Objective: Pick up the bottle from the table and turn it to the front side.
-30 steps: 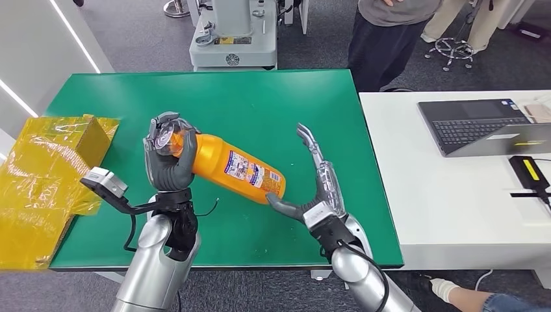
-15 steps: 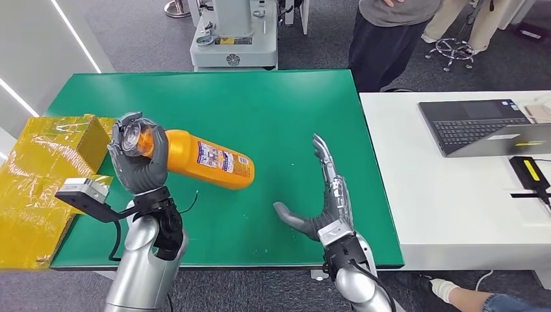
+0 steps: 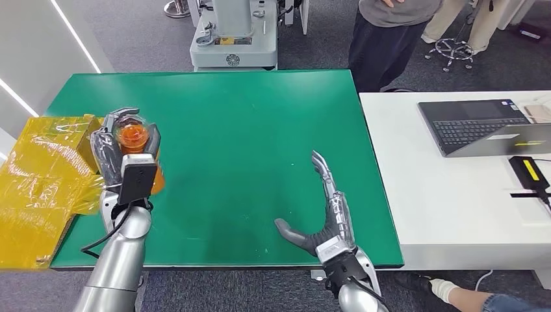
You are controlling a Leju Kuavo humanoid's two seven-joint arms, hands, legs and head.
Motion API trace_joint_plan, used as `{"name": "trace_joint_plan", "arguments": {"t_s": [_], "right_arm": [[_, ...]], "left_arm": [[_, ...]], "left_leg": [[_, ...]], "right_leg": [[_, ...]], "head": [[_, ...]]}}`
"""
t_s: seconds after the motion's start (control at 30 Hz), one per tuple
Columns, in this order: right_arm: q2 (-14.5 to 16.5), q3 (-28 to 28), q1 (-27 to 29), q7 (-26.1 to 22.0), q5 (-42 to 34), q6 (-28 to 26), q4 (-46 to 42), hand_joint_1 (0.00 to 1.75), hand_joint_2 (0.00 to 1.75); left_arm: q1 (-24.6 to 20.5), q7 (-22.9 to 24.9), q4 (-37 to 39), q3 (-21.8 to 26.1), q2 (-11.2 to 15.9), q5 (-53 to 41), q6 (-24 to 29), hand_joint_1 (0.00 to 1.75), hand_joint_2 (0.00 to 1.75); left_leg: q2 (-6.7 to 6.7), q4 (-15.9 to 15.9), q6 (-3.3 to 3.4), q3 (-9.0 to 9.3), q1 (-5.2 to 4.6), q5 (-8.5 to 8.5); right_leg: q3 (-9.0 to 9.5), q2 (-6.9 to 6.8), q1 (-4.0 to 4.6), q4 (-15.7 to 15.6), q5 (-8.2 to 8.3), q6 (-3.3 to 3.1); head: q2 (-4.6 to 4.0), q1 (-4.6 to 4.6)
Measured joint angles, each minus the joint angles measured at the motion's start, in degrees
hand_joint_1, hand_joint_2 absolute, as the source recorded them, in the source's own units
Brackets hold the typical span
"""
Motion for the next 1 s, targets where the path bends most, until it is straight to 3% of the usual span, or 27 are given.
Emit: {"name": "trace_joint_plan", "arguments": {"t_s": [0.2, 0.37, 0.57, 0.77, 1.0], "right_arm": [[0.0, -0.5, 1.03, 0.69, -0.3, 1.13, -0.94, 0.0, 1.75], [0.02, -0.48, 1.28, 0.92, -1.22, 2.69, -0.75, 0.0, 1.75], [0.02, -0.49, 1.28, 0.95, -1.43, 3.0, -0.6, 0.0, 1.75], [0.02, -0.49, 1.48, 1.38, -1.39, 3.71, -0.6, 0.0, 1.75], [0.02, -0.5, 1.98, 1.38, -1.36, 3.74, -0.6, 0.0, 1.75]], "left_arm": [[-2.29, 2.88, 3.8, 0.16, 2.75, -6.88, -0.39, 1.75, 1.75], [-6.91, 6.18, 10.36, -0.45, 6.11, -22.16, 0.22, 1.75, 1.75], [-9.78, 7.59, 15.98, -1.59, 8.33, -27.81, 0.88, 1.75, 1.75], [-14.84, 11.69, 26.04, -5.65, 10.54, -43.27, -0.34, 1.75, 1.75], [-18.15, 12.06, 35.53, -10.02, 12.53, -48.48, -4.29, 1.75, 1.75]], "left_leg": [[0.01, 0.01, 0.0, 0.0, 0.0, 0.0], [0.05, 0.01, -0.01, 0.02, 0.0, 0.0], [0.05, 0.01, -0.01, 0.02, 0.0, 0.01], [0.06, 0.01, -0.01, 0.02, -0.01, 0.01], [0.07, 0.0, -0.01, 0.02, 0.0, 0.01]], "right_leg": [[-0.01, 0.03, 0.0, -0.01, 0.0, 0.0], [-0.02, 0.08, 0.0, 0.01, 0.01, -0.01], [-0.02, 0.08, 0.0, 0.03, 0.01, -0.01], [-0.01, 0.1, -0.01, 0.02, 0.01, -0.01], [-0.04, 0.11, 0.0, 0.03, 0.01, -0.01]], "head": [[0.0, 0.0], [0.0, -0.02], [0.0, -0.01], [0.0, 0.0], [0.0, -0.01]]}}
